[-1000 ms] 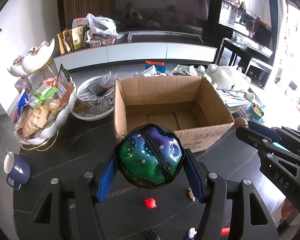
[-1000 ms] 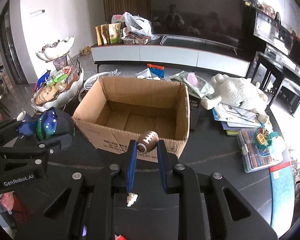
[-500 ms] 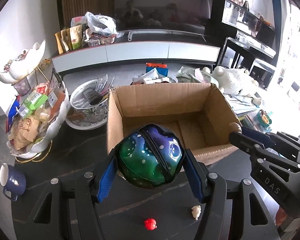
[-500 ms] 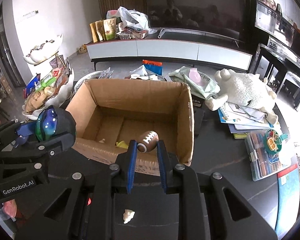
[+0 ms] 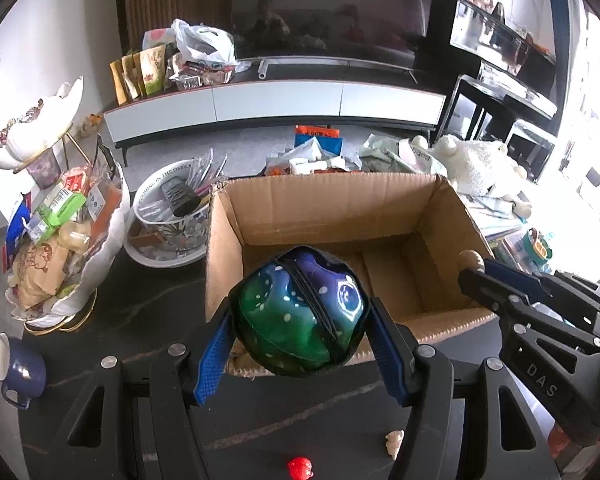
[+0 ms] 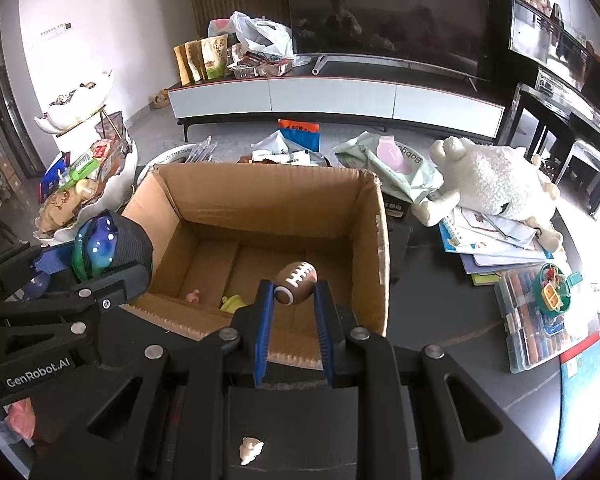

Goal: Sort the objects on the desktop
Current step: 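Open left gripper dropping the squishy ball into the box while right gripper releases the football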

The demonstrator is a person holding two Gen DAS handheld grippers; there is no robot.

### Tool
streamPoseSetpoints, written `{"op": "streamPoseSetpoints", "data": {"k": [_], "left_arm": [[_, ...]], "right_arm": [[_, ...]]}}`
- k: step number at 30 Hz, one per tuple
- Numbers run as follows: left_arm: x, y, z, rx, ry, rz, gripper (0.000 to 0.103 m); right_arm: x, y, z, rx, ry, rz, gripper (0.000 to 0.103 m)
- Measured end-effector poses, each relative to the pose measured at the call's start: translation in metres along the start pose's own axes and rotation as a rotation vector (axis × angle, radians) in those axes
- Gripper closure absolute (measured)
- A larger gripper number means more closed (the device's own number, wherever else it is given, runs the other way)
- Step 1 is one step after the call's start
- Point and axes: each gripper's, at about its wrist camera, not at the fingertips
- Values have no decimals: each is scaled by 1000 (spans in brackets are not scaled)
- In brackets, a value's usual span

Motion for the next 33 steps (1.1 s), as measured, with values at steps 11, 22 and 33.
{"op": "streamPoseSetpoints", "data": {"k": [11, 22, 33], "left_arm": [[-3, -5, 3, -33, 6, -15, 42], [-10, -7, -15, 3, 31, -43, 26], [-13, 9, -40, 50, 44, -10, 0]], "right_arm": [[0, -3, -1, 2, -21, 8, 65], [3, 1, -13, 22, -12, 43, 41], [-3, 13, -38, 72, 2, 37, 13]]}}
Point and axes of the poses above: each gripper's, at about its wrist camera, not at the fingertips, and z roughly the way its jaws point, x to its right, y to its underside, and after that the axes turned 13 degrees about -y, right-handed
